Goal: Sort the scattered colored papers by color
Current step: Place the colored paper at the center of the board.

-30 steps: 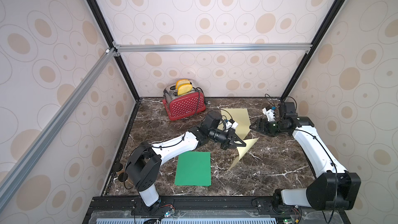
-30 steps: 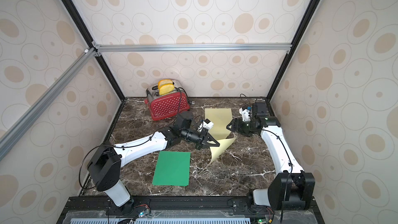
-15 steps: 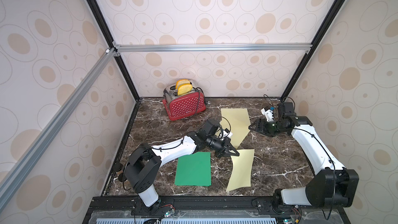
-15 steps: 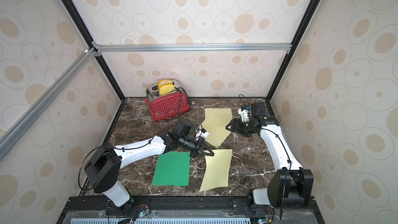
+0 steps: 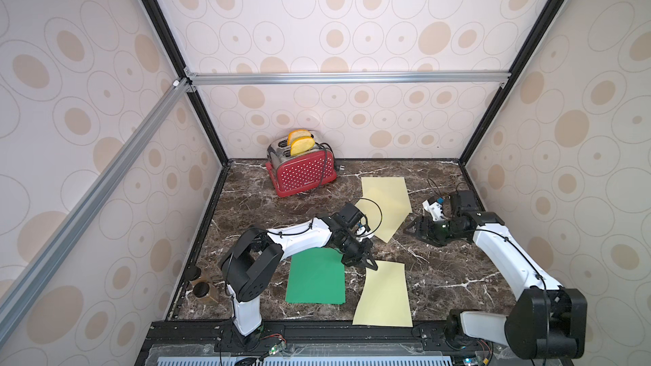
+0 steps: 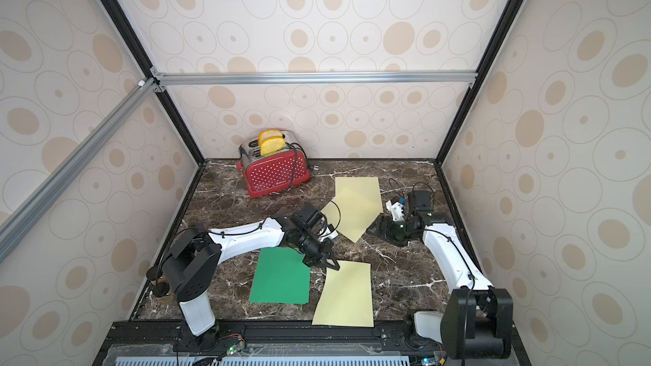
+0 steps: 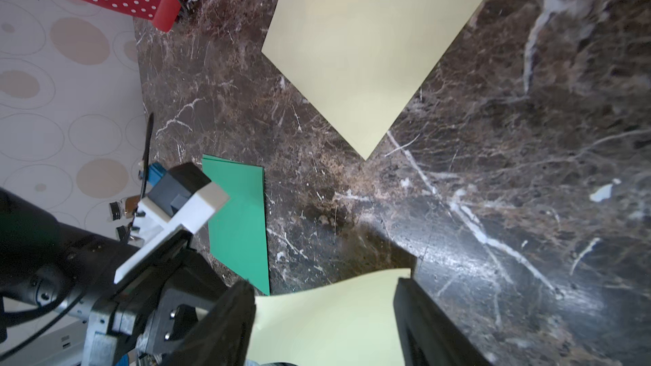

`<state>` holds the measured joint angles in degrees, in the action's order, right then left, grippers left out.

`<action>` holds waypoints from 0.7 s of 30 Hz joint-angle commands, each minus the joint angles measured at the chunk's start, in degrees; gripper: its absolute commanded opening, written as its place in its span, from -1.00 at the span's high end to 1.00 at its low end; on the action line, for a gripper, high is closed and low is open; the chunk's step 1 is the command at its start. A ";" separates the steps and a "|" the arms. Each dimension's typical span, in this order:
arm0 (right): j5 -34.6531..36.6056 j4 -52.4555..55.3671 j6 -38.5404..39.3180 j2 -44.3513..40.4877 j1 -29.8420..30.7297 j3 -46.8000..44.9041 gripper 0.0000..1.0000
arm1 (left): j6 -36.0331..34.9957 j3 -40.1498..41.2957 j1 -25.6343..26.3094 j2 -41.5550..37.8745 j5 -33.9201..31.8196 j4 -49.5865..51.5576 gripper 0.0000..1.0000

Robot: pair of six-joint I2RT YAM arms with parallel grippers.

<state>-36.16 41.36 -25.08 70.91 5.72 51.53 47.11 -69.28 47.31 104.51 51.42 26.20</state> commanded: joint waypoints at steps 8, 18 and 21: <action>-3.83 -2.14 -2.29 -6.08 0.11 -7.88 -0.32 | -5.07 -2.39 -1.20 2.66 -13.32 4.92 1.00; -7.20 -8.10 -5.76 -5.65 1.52 -14.18 -0.26 | -8.71 -4.54 -3.15 5.48 -17.14 6.62 1.00; -8.53 -12.52 -7.40 -3.48 2.19 -16.46 0.12 | -10.28 -5.48 -3.36 6.13 -16.79 8.08 1.00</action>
<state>-42.68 33.21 -30.70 65.82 7.22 36.77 40.23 -72.31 44.45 109.67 35.59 31.27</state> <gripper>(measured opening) 0.473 0.041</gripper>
